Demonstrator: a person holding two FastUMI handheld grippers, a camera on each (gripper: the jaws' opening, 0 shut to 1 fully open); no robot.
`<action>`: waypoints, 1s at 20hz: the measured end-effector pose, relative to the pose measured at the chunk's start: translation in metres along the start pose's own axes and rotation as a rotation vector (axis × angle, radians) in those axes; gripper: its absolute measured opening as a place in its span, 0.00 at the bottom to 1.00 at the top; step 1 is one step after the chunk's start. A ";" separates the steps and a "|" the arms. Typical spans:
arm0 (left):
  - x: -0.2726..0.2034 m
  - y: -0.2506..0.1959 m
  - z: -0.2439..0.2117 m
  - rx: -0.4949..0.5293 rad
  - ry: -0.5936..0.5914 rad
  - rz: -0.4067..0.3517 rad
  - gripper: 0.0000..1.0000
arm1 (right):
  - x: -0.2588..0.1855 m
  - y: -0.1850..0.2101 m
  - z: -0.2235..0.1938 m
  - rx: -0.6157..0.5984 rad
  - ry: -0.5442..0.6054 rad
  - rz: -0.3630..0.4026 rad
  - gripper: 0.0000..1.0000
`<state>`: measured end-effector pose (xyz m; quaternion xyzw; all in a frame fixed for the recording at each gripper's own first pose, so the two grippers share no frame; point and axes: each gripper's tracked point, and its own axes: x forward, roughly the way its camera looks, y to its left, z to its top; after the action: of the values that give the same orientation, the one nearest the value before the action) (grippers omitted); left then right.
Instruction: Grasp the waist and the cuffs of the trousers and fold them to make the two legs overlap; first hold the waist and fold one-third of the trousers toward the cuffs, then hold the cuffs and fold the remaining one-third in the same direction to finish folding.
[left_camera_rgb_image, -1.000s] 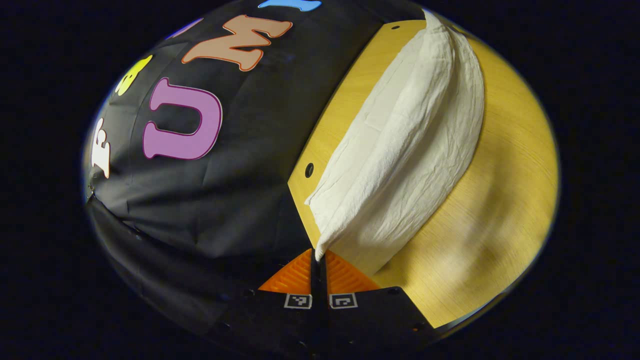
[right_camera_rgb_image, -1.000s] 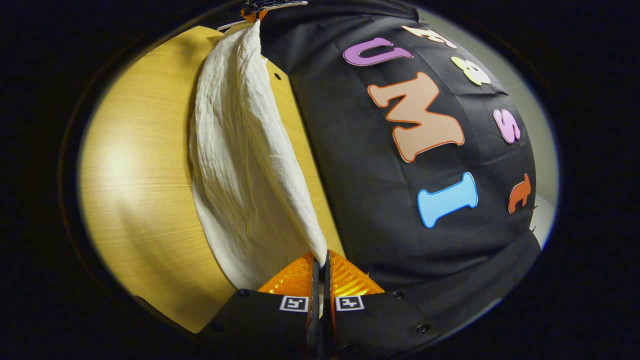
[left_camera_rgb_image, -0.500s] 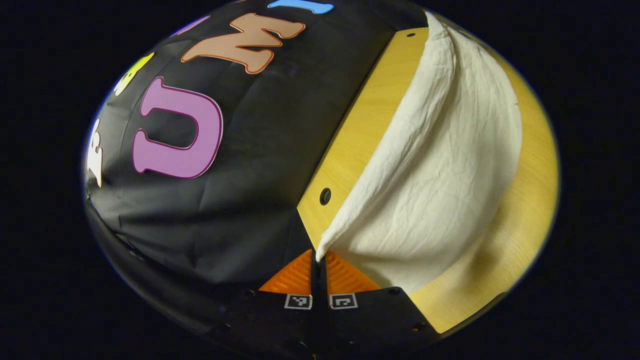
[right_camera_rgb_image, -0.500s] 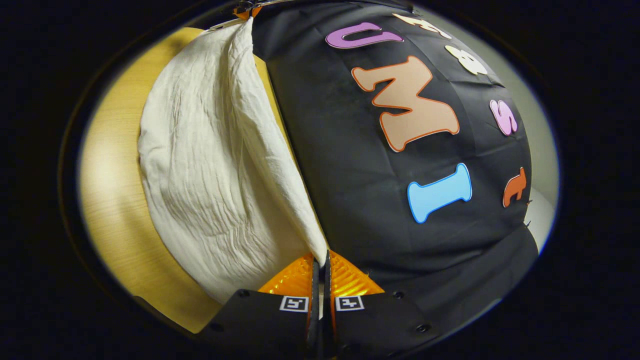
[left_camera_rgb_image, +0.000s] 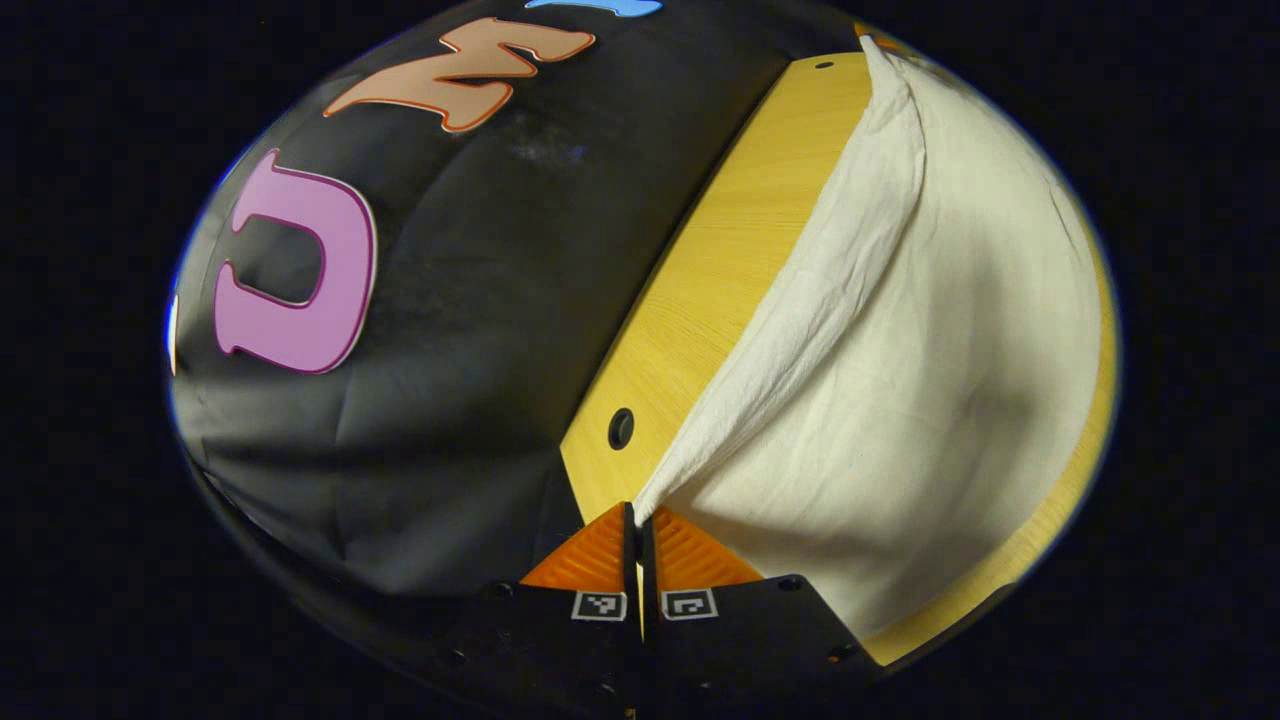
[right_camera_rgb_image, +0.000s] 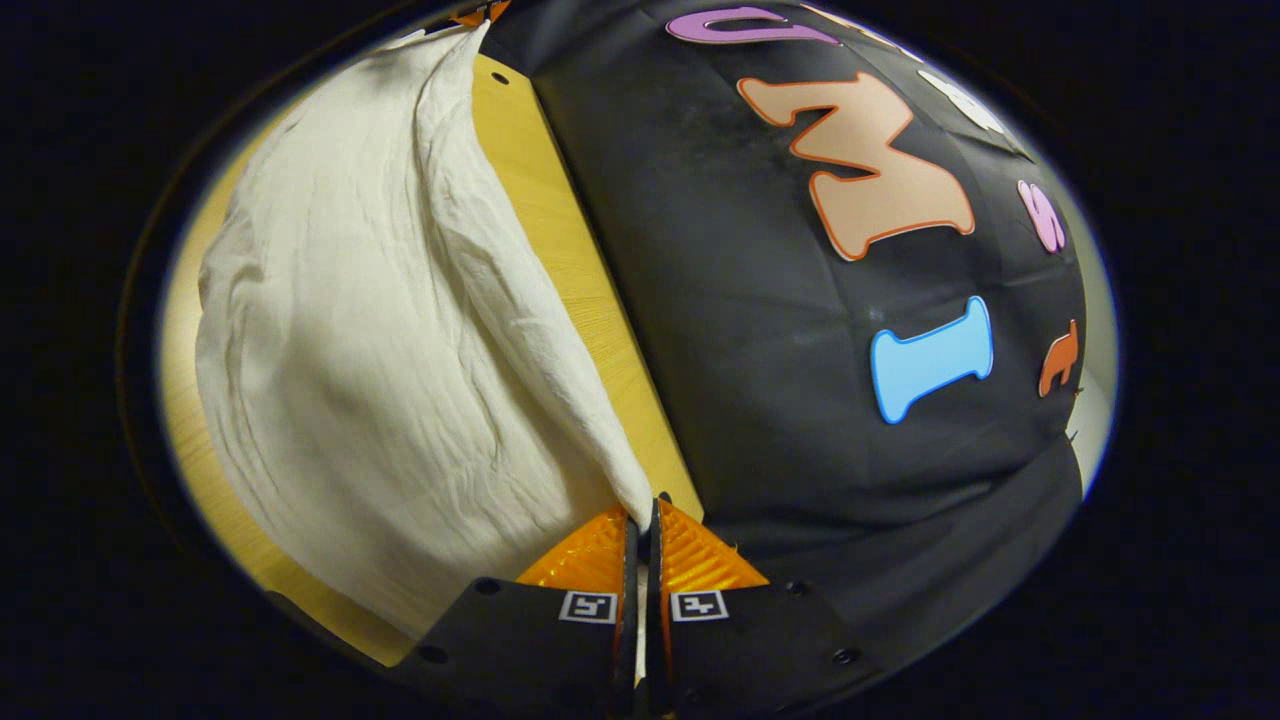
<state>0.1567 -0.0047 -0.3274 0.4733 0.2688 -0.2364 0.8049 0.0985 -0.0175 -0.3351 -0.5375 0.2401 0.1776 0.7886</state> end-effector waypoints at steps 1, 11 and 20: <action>0.006 -0.004 -0.001 -0.004 0.001 -0.008 0.00 | 0.006 0.006 0.000 0.001 0.013 0.003 0.06; -0.017 -0.017 0.019 -0.184 -0.047 0.015 0.95 | -0.012 0.007 0.000 0.251 0.025 -0.001 0.98; -0.102 -0.011 0.091 -0.543 -0.195 0.068 0.95 | -0.062 -0.035 -0.067 0.813 0.110 -0.042 1.00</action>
<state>0.0930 -0.0780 -0.2307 0.2243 0.2276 -0.1730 0.9316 0.0536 -0.0939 -0.2938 -0.1953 0.3215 0.0232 0.9263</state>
